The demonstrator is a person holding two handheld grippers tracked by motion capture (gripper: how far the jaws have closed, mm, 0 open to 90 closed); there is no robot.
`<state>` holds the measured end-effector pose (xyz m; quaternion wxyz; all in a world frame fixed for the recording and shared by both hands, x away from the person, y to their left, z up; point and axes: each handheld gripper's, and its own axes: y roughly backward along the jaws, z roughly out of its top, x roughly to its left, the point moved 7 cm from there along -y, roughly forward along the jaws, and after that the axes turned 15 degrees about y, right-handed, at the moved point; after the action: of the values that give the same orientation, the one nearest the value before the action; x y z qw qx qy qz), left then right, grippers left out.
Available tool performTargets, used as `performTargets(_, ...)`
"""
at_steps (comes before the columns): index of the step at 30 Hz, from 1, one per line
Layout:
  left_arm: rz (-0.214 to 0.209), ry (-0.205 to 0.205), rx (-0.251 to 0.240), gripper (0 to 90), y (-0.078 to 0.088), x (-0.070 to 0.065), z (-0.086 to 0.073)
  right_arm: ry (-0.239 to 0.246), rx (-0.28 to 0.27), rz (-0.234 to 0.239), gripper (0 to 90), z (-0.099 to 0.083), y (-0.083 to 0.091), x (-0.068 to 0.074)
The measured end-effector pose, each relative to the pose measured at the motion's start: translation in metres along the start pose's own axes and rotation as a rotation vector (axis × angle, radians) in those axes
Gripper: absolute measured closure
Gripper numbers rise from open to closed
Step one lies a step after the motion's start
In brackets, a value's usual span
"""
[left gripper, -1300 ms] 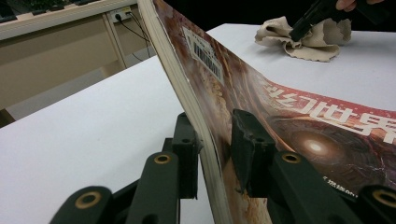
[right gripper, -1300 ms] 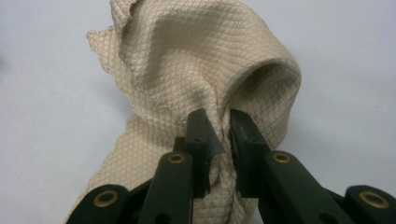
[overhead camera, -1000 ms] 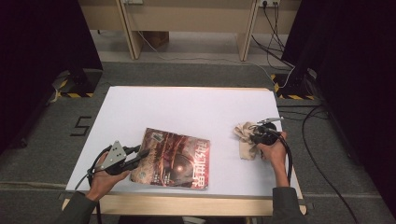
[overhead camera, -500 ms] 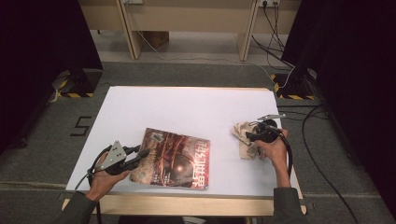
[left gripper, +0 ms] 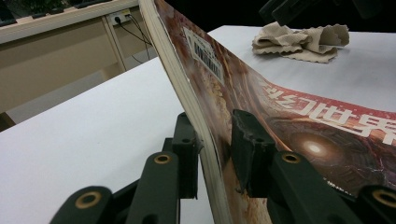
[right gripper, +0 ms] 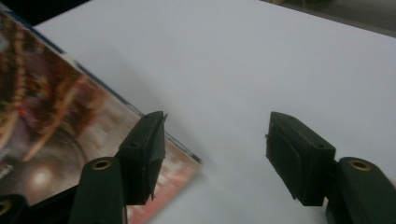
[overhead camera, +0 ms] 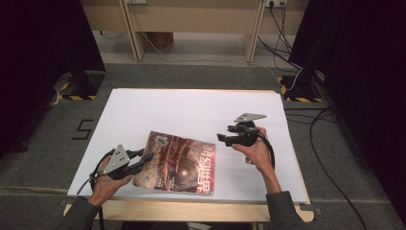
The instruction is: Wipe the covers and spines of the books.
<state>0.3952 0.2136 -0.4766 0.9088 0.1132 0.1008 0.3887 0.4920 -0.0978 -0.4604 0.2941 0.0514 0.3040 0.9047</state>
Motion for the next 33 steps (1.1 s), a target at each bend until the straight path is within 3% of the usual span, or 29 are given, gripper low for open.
performTargets(6,-0.007,-0.007,-0.006,71.8,0.000,-0.001,0.001,0.071,-0.033,0.142,34.9,0.018,-0.030,0.038)
performTargets(8,-0.011,-0.009,-0.010,71.9,0.000,-0.001,0.001,0.111,-0.031,0.172,34.9,0.024,-0.040,0.048)
performTargets(13,-0.015,-0.016,-0.014,71.9,0.000,-0.002,0.002,0.156,-0.016,0.217,34.2,0.031,-0.058,0.063)
performTargets(23,-0.019,-0.035,-0.017,72.1,0.000,-0.003,0.003,0.197,0.017,0.271,35.9,0.030,-0.081,0.074)
performTargets(28,-0.009,-0.026,-0.009,72.1,-0.001,-0.002,0.003,0.242,0.014,0.265,47.0,0.030,-0.074,0.069)
performTargets(31,0.000,-0.009,0.001,72.1,-0.003,0.001,0.001,0.239,0.019,0.287,52.8,0.030,-0.064,0.069)
performTargets(33,0.001,-0.001,0.005,72.1,-0.004,0.002,0.000,0.265,0.014,0.306,57.3,0.029,-0.058,0.068)
